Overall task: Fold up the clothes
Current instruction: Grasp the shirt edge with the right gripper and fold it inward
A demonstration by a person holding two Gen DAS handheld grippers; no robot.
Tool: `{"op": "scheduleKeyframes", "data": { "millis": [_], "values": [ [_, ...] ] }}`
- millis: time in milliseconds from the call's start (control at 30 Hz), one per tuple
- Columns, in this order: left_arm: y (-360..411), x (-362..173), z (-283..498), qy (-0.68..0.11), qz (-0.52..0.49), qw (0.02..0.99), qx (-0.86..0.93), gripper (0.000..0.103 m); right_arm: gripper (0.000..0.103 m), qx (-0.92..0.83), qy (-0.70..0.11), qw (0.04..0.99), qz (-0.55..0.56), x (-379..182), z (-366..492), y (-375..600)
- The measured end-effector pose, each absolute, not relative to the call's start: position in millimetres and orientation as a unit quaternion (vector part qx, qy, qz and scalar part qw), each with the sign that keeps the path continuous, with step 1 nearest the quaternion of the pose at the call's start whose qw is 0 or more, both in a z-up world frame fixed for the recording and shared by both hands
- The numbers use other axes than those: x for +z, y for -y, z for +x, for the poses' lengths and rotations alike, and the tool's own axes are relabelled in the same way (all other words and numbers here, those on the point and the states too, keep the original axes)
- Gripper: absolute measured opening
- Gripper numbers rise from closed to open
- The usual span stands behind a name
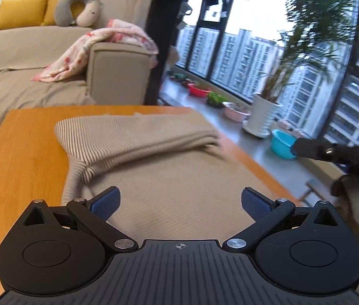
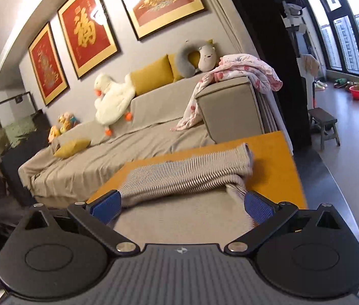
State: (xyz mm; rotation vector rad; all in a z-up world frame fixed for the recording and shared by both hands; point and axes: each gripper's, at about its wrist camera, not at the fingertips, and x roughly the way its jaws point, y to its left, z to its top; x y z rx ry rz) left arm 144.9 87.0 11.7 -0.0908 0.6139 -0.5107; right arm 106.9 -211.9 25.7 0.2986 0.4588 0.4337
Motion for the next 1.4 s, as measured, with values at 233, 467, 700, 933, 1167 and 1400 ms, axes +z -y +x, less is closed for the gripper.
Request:
{"op": "scheduleKeyframes", "data": {
  "millis": [233,467,700,933,1167,1400],
  "values": [
    [-127.6,-24.4,161.6,-0.322,-0.118,0.908,-0.241,0.103,0.103,0.236,-0.290,0.913,0.163,-23.1,166.6,177.2],
    [-139.4,-19.2,136.3,-0.334,-0.079,0.910,-0.233,0.103,0.103,0.291,-0.331,0.883,0.165,-29.3,163.1,178.0],
    [-153.8,2.8,149.6,-0.367,-0.033,0.901,-0.230,0.103,0.103,0.287,-0.335,0.887,0.135,-24.6,157.3,169.9],
    [-134.0,8.3,180.4,-0.352,0.113,0.921,-0.126,0.103,0.103,0.276,-0.341,0.894,0.091,-21.9,156.1,156.8],
    [-175.6,-6.9,216.2,-0.371,0.113,0.918,-0.076,0.103,0.103,0.272,-0.342,0.896,0.075,-20.6,152.6,153.8],
    [-178.9,4.2,198.8,-0.367,0.092,0.916,-0.133,0.103,0.103,0.271,-0.356,0.894,0.023,-16.8,155.7,139.8]
  ]
}}
